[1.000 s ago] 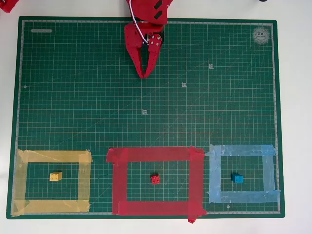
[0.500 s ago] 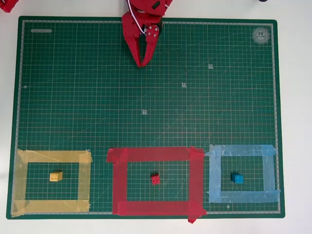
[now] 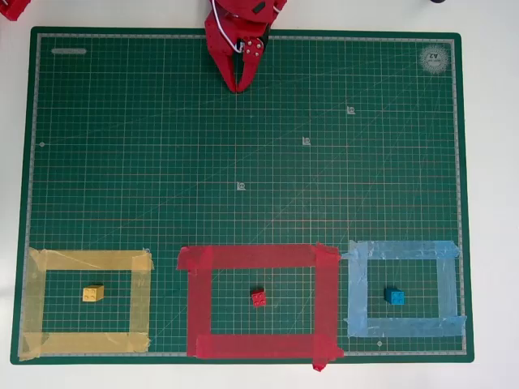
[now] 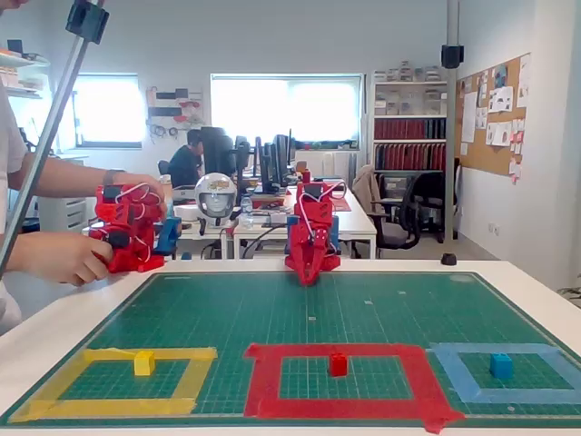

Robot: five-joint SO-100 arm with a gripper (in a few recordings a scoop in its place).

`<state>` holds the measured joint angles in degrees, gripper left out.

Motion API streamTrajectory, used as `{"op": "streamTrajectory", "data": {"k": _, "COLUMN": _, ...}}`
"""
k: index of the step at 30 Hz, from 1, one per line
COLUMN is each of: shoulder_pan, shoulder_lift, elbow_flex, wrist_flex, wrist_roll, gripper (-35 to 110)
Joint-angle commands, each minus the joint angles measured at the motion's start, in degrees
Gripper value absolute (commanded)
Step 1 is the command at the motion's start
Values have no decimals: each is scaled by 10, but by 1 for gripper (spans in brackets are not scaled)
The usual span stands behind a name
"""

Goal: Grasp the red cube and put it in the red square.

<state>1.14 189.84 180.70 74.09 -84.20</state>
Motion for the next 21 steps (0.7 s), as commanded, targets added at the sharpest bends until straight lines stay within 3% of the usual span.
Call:
{"op": "streamTrajectory", "data": {"k": 1, "shoulder_pan": 18, "shoulder_lift": 21, "elbow_flex": 4, "wrist_flex": 21, "wrist_roll": -15, "gripper": -1}}
{"op": "streamTrajectory", "data": {"k": 21, "shoulder_pan": 7, "shoulder_lift": 21, "elbow_flex": 4, "wrist_flex": 21, "wrist_roll": -11, "gripper": -1}}
